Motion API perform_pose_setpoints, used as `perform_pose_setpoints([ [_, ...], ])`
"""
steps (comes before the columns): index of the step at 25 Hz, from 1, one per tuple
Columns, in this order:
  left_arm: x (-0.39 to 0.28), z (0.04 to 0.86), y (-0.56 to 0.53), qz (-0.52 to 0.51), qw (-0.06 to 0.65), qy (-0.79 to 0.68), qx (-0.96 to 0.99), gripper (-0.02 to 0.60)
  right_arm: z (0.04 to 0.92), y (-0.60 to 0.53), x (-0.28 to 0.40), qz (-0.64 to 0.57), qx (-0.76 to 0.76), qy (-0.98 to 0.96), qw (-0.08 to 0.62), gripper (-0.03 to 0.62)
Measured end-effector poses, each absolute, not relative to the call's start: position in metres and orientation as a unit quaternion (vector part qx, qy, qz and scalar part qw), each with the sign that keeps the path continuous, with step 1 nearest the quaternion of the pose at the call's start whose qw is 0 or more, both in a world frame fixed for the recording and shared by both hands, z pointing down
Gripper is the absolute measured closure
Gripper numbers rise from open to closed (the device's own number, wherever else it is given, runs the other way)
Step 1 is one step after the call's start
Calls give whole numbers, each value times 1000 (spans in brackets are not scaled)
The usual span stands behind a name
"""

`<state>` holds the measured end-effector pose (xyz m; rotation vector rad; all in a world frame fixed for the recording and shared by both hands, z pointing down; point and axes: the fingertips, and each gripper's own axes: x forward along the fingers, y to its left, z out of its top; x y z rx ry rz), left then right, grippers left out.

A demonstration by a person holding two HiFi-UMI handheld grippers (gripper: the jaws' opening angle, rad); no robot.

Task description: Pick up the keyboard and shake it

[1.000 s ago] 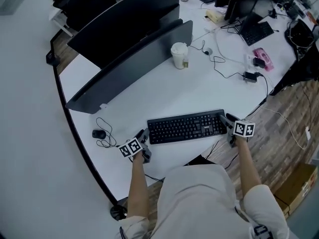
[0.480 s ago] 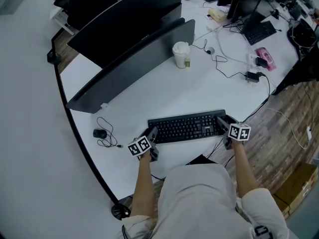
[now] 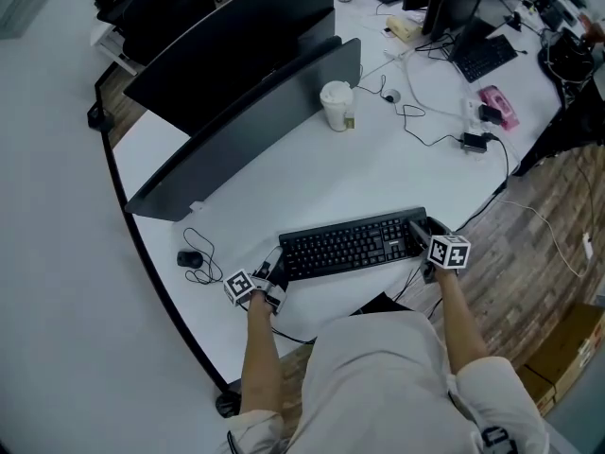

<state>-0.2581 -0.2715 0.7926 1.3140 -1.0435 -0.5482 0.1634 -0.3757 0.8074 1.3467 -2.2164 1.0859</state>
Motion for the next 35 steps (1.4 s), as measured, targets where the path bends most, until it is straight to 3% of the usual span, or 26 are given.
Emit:
perform_pose_setpoints([
  [7,-264,787,-264,-360,683,-380,510,314,805,-378,168,367,480,-781,158,315],
  [24,-218,742,-273,-341,681,-244,600,362,805,-381,143,371,453,-792,175,316],
  [25,-219,742,-274,-332,677,-251,606,368,806,-382,140,369,448,-794,181,316],
  [28,-224,746,-275,-266,653,-286,648,463,804,-383,134,374,414,-809,186,318],
  [32,-232,747,-275,-165,592,-327,718,483,800,-381,125,379,356,-835,178,333],
  [35,-242,738,-274,-123,537,-329,767,482,782,-382,117,411,295,-853,130,330],
])
